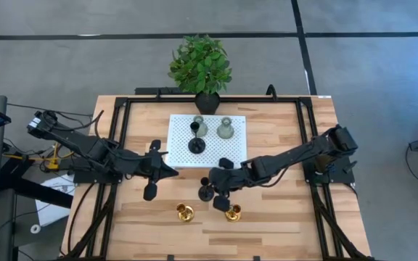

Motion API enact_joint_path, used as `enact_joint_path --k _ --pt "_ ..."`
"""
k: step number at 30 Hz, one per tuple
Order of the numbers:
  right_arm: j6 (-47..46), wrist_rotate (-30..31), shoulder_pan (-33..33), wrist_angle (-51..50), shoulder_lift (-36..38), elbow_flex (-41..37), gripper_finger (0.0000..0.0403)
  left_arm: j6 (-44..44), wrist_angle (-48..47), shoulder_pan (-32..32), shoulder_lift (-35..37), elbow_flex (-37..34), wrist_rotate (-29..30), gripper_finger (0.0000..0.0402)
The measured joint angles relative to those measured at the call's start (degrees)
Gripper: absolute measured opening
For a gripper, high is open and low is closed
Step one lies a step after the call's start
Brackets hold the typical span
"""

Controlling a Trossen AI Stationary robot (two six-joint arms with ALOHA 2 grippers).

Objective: Pick & Place candle stick holders
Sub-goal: Put the black candle holder on the shelf

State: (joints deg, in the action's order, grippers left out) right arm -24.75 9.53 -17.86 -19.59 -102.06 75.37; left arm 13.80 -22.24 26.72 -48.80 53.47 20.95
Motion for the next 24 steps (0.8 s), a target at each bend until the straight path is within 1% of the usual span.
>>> enact_joint_path --k 3,5,15,18,21,24 --pt "0.07 0.01 -0.47 0.38 0.02 0.14 0.0003 0.1 0.01 0.0 0.0 0.0 -0.01 0.0003" --pt "0.03 0.03 -0.68 0.52 -0.18 0.65 0.0017 0.13 -0.01 0.0 0.0 0.0 -0.02 0.0003" --pt "-2.67 0.68 -0.02 0.39 -0.37 0.74 0.015 0.14 0.0 0.0 0.0 0.0 -0.01 0.0003" --pt "-2.78 0.87 0.18 0.73 -0.42 0.74 0.0184 0.15 0.0 0.0 0.0 0.0 0.0 0.0003" --pt "-2.78 0.82 0.55 3.03 -0.42 0.76 0.0206 0.15 0.0 0.0 0.0 0.0 -0.01 0.0003" --pt "-2.78 0.87 0.69 5.46 -0.42 0.77 0.0211 0.15 0.0 0.0 0.0 0.0 -0.01 0.0003"
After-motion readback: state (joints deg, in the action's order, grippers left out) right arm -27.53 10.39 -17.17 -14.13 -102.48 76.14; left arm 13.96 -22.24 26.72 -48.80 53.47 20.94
